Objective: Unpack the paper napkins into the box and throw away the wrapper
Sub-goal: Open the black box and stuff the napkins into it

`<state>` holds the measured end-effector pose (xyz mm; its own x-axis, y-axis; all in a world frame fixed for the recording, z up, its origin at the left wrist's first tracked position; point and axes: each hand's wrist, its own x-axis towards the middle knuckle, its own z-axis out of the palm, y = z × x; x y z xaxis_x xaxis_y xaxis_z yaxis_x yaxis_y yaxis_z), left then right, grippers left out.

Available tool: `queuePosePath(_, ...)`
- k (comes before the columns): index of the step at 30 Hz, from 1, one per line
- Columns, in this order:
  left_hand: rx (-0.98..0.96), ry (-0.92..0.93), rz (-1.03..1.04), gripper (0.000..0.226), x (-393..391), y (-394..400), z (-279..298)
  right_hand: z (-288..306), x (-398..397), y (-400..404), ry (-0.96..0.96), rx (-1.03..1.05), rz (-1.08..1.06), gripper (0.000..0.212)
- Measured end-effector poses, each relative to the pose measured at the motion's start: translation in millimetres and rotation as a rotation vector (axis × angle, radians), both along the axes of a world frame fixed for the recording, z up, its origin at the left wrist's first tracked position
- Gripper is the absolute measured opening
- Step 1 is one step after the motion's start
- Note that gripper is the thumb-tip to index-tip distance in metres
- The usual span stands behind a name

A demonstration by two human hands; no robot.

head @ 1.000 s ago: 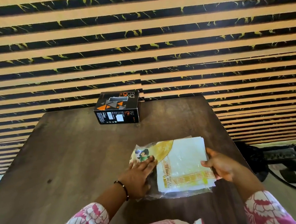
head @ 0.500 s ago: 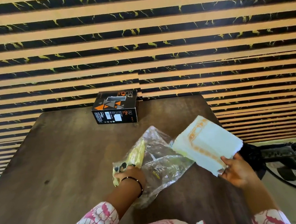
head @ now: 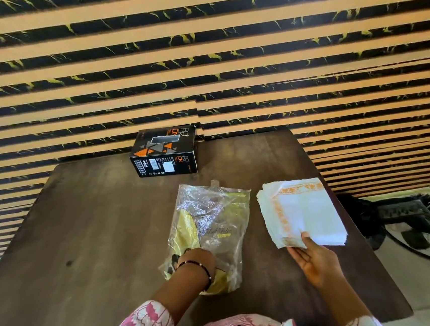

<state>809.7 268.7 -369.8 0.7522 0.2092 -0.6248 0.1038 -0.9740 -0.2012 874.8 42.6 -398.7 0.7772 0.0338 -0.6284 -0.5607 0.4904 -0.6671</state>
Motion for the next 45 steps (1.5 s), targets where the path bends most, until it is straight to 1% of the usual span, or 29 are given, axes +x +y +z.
queuePosePath(3,-0.035,-0.058,0.157,0.029,-0.7,-1.4,-5.8,-4.6,-6.3,-1.2,0.071,-0.072,0.156,0.033)
queuePosePath(5,-0.081,-0.166,0.284,0.026,-0.6,-0.6,-7.7,-3.9,-13.8,2.6,0.057,-0.162,0.290,0.026)
queuePosePath(6,-0.095,-0.234,0.301,0.027,-0.5,0.0,-7.3,-3.6,-17.4,6.5,0.020,-0.210,0.336,0.022)
queuePosePath(9,-0.126,-0.453,0.241,0.039,-2.4,4.8,-6.2,6.2,-24.1,28.3,-0.213,-0.359,0.391,0.011)
queuePosePath(11,-0.159,-0.591,0.164,0.047,-5.0,12.1,-11.3,13.3,-24.7,49.6,-0.398,-0.494,0.466,0.014)
queuePosePath(12,-0.182,-0.628,0.136,0.050,-6.3,15.4,-14.9,15.1,-25.1,60.8,-0.492,-0.571,0.524,0.017)
queuePosePath(14,-0.227,-0.604,0.143,0.057,-11.6,21.2,-23.7,14.4,-29.1,83.1,-0.671,-0.747,0.712,0.014)
queuePosePath(15,-0.242,-0.576,0.170,0.061,-15.3,23.3,-28.8,10.4,-32.4,93.7,-0.761,-0.874,0.832,0.023)
queuePosePath(17,-0.247,-0.516,0.209,0.067,-23.1,27.0,-39.8,-4.3,-40.5,111.8,-0.884,-1.092,1.067,0.063)
queuePosePath(18,-0.226,-0.494,0.213,0.067,-28.3,30.1,-43.3,-12.2,-46.1,120.6,-0.914,-1.199,1.135,0.079)
queuePosePath(19,-0.208,-0.482,0.215,0.067,-32.7,32.4,-47.3,-21.4,-50.3,125.8,-0.942,-1.307,1.174,0.087)
queuePosePath(20,-0.191,-0.480,0.221,0.066,-38.4,36.8,-52.4,-29.8,-54.8,129.6,-0.986,-1.411,1.170,0.084)
queuePosePath(23,-0.164,-0.470,0.307,0.063,-56.8,53.4,-60.8,-44.0,-62.2,135.5,-0.999,-1.601,1.213,0.074)
queuePosePath(27,-0.172,-0.528,0.358,0.067,-84.2,83.9,-73.2,-44.1,-66.0,149.9,-1.007,-1.633,1.233,0.071)
queuePosePath(35,-0.163,-0.528,0.446,0.068,-135.4,169.8,-71.1,-48.0,-107.1,239.6,-1.105,-1.642,1.220,0.072)
queuePosePath(40,-0.156,-0.543,0.434,0.067,-160.1,220.0,-72.2,-48.5,-127.7,285.3,-1.126,-1.648,1.235,0.073)
queuePosePath(45,-0.167,-0.617,0.407,0.061,-184.6,273.6,-74.9,-48.1,-150.4,331.7,-1.105,-1.631,1.246,0.072)
